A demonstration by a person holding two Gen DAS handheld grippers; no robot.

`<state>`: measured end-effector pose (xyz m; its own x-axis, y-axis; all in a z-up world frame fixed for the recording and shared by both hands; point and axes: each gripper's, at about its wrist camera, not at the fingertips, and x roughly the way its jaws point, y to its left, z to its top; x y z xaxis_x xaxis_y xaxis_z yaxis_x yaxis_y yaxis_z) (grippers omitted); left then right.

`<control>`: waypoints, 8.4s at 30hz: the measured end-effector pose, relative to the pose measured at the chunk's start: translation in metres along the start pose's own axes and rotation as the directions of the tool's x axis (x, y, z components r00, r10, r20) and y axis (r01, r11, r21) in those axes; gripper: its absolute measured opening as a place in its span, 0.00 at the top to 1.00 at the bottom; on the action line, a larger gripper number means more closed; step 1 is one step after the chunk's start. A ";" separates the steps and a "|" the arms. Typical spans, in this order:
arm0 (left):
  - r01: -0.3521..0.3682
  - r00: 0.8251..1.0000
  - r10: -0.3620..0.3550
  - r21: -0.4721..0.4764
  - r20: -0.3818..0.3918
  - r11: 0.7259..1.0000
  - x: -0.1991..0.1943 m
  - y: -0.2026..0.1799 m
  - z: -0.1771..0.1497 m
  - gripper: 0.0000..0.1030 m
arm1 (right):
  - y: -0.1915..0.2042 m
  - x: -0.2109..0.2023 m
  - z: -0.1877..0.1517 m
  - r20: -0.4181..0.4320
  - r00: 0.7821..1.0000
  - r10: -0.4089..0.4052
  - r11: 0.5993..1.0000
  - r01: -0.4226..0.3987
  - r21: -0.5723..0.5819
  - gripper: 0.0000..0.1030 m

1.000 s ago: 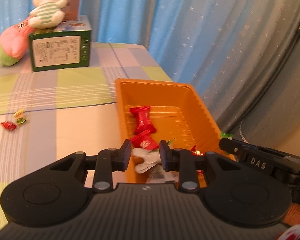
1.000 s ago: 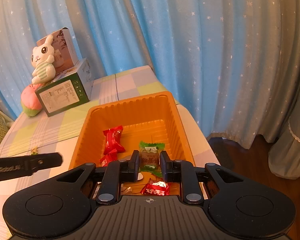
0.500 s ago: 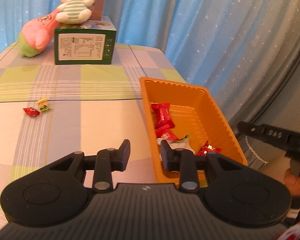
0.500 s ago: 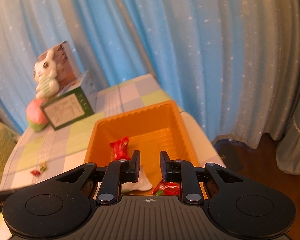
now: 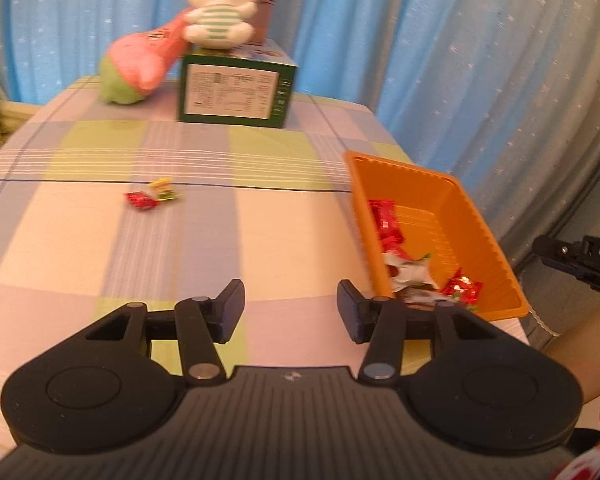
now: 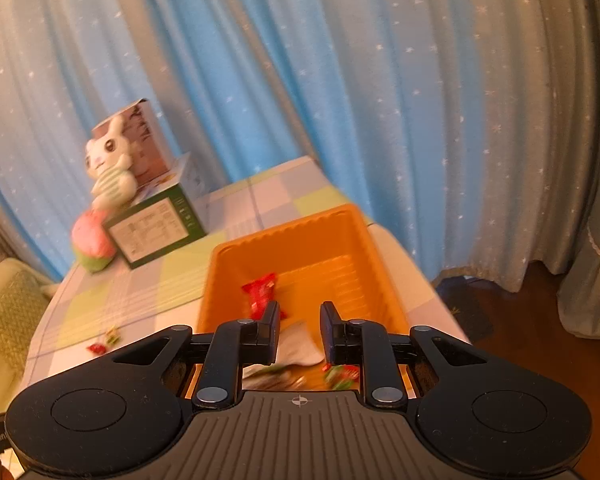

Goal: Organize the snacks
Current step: 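Lift both tools away from the tray toward the remaining candies, then grasp the small red wrapped candy with the left tool, then grasp the yellow candy packet with the right tool while the left tool holds the red candy, then carry the red candy and yellow packet over the orange tray, then lower both candies into the orange tray and open both tools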

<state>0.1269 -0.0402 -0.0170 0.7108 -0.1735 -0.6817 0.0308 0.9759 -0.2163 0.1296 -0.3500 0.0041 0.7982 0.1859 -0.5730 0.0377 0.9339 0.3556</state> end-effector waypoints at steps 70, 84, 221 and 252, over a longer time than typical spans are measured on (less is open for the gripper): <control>-0.064 0.997 0.057 0.155 0.050 0.986 0.157 0.158 0.051 0.49 | 0.193 0.225 -0.089 -0.207 0.961 0.183 0.900 -0.248 -0.357 0.44; -0.041 0.998 0.036 0.102 0.047 0.994 0.169 0.166 0.054 0.78 | 0.196 0.237 -0.087 -0.193 0.964 0.181 0.903 -0.240 -0.355 0.44; 0.207 0.978 -0.209 0.167 -0.005 0.964 0.011 -0.113 0.017 0.78 | -0.007 -0.011 -0.030 -0.033 0.996 -0.078 0.991 0.074 -0.108 0.80; 0.240 0.971 -0.233 0.203 -0.057 0.949 0.102 -0.132 0.066 0.78 | -0.013 0.089 0.016 -0.097 0.994 -0.055 0.985 0.039 -0.166 0.80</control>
<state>0.2418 -0.1776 -0.0120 0.6428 -0.4034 -0.6513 0.3424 0.9118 -0.2268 0.2091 -0.3509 -0.0400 0.7327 0.1628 -0.6608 -0.0316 0.9781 0.2059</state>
